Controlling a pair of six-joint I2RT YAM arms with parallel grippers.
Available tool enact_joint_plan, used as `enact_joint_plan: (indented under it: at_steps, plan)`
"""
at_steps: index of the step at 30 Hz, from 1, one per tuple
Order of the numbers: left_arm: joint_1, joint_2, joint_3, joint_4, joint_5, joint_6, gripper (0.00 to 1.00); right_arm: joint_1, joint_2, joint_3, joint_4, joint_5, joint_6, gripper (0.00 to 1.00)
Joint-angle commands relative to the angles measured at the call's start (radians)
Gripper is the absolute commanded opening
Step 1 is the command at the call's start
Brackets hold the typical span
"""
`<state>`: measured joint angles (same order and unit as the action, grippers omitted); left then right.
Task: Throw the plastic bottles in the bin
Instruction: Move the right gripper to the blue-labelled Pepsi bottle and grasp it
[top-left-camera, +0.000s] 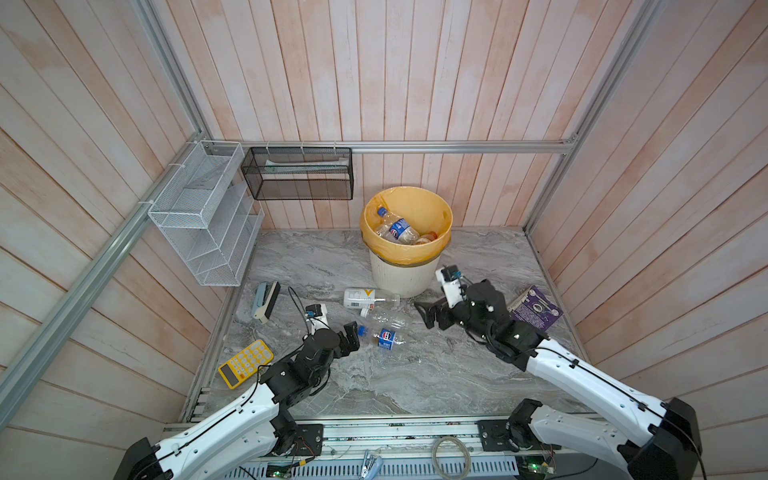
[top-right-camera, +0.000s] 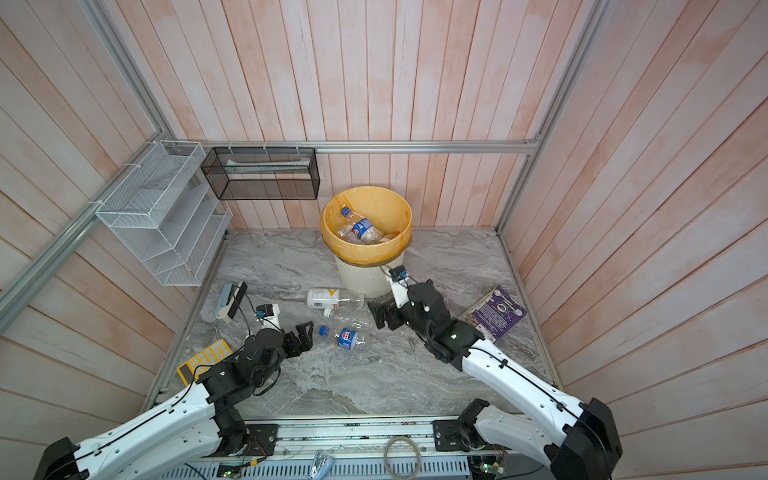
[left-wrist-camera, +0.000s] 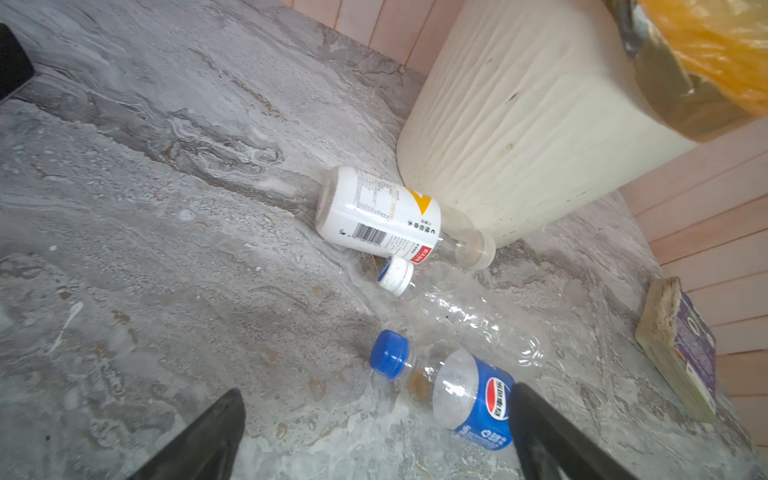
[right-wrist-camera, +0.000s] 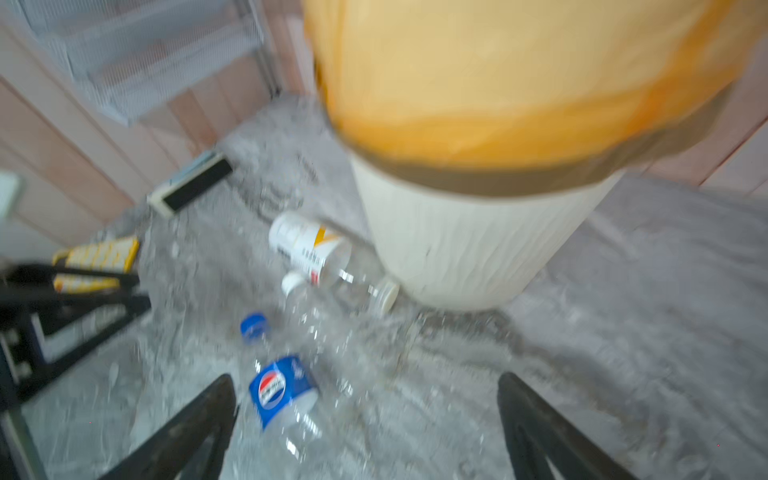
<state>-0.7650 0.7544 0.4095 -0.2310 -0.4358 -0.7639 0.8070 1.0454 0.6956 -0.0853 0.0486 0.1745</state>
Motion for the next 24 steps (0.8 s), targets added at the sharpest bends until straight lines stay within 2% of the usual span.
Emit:
enact_joint_plan:
  at_steps: [1, 5, 9, 15, 24]
  plan:
    - [0.027, -0.031, -0.025, -0.057, -0.044, -0.047, 1.0, 0.108, -0.012, -0.068, 0.123, 0.065, -0.011, 0.98]
    - [0.079, -0.031, -0.036, -0.052, 0.015, -0.053, 1.0, 0.204, 0.104, -0.054, 0.147, 0.064, -0.039, 0.98]
    - [0.085, -0.011, -0.052, -0.022, 0.044, -0.069, 1.0, 0.263, 0.298, 0.04, 0.112, 0.07, -0.086, 0.97]
    - [0.088, -0.001, -0.055, -0.029, 0.054, -0.073, 1.0, 0.274, 0.523, 0.185, 0.044, 0.088, -0.139, 0.91]
    - [0.092, -0.034, -0.07, -0.047, 0.049, -0.074, 1.0, 0.274, 0.682, 0.282, -0.037, 0.1, -0.158, 0.85]
